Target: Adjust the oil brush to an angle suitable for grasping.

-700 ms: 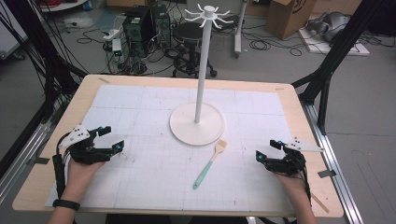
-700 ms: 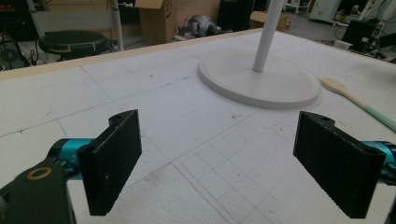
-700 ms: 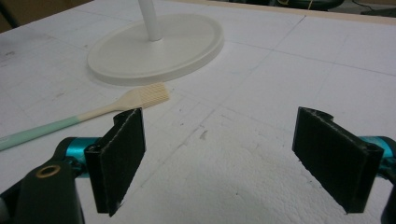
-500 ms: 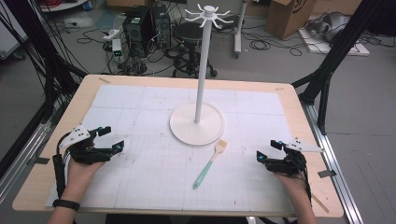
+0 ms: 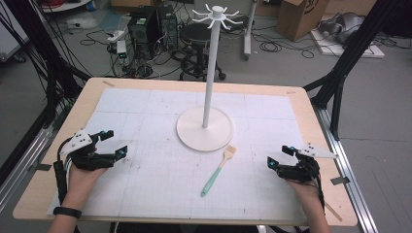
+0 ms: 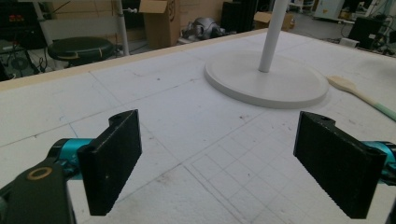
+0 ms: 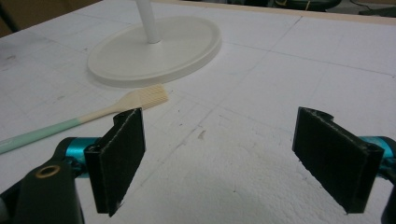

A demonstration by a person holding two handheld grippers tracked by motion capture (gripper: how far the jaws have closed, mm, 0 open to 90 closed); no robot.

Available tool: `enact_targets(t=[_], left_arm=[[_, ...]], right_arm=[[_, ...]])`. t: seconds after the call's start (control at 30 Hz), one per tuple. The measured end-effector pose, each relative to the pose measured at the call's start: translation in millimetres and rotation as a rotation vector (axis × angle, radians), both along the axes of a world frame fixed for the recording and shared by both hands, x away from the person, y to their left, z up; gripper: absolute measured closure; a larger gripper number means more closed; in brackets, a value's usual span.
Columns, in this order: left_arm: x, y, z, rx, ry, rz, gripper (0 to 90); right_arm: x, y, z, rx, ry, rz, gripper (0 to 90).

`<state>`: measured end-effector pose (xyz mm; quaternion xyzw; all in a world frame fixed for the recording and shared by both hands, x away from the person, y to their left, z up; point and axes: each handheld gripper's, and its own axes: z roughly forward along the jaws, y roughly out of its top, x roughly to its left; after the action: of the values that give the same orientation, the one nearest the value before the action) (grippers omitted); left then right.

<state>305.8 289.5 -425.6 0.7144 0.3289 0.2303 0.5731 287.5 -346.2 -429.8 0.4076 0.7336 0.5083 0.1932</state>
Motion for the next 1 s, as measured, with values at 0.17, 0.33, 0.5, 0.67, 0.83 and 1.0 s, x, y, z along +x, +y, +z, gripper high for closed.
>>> enact_targets(t=[0.17, 0.33, 0.5, 0.67, 0.83, 1.0], left_arm=[[-0.8, -0.2, 0.9, 0.005, -0.011, 0.001, 15.8], [-3.1, -0.7, 2.1, 0.023, -0.011, 0.000, 15.8], [-4.9, -0.7, 3.3, 0.020, -0.018, 0.001, 15.8], [-5.0, 0.4, 2.9, 0.019, -0.014, 0.002, 15.8], [-4.9, 0.5, 2.7, 0.017, -0.014, 0.001, 15.8], [-4.5, -0.1, 2.3, 0.011, -0.009, 0.002, 15.9]], right_arm=[[-0.2, 1.9, 0.4, -0.004, -0.004, 0.008, 16.2], [0.0, 2.7, 0.7, -0.001, -0.005, 0.014, 16.1], [0.8, 3.3, 1.2, 0.000, -0.007, 0.017, 16.1], [1.6, 4.5, 1.9, 0.003, -0.008, 0.039, 17.2], [1.7, 3.9, 1.9, 0.002, -0.009, 0.036, 17.2], [1.6, 4.9, 1.7, -0.002, -0.006, 0.041, 17.2]])
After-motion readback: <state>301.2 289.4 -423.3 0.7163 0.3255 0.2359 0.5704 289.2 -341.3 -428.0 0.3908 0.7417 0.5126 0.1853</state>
